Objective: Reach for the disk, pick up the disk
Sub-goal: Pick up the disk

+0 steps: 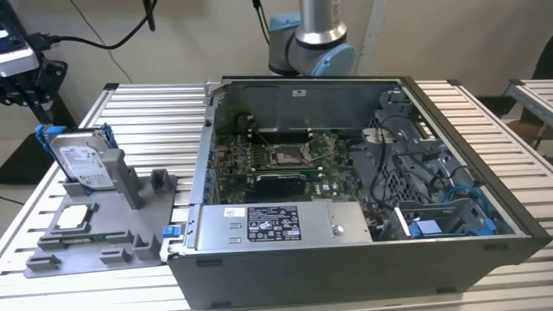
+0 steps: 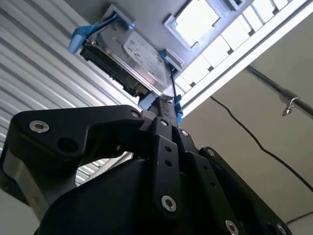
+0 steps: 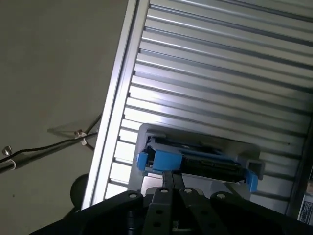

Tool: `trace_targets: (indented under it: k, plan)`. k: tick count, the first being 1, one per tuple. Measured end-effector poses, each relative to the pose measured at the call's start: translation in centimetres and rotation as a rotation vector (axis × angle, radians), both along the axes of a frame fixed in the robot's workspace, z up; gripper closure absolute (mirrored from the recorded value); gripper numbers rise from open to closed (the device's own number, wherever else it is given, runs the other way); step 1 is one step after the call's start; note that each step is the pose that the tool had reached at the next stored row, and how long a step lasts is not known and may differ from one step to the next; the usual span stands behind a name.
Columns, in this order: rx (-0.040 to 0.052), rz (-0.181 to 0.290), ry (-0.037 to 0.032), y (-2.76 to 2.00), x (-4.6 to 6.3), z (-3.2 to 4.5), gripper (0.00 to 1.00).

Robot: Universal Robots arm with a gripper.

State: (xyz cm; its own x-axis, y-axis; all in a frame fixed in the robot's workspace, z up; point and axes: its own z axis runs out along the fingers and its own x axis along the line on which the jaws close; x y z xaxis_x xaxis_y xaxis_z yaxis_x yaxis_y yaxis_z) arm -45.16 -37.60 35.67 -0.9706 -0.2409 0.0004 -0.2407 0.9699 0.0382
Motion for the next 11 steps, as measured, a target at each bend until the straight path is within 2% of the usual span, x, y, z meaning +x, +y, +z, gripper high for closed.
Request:
trace_targets:
  k: [11]
  plan:
    - [-0.0001, 0.189, 0.0000, 0.00, 0.00, 0.03, 1.00]
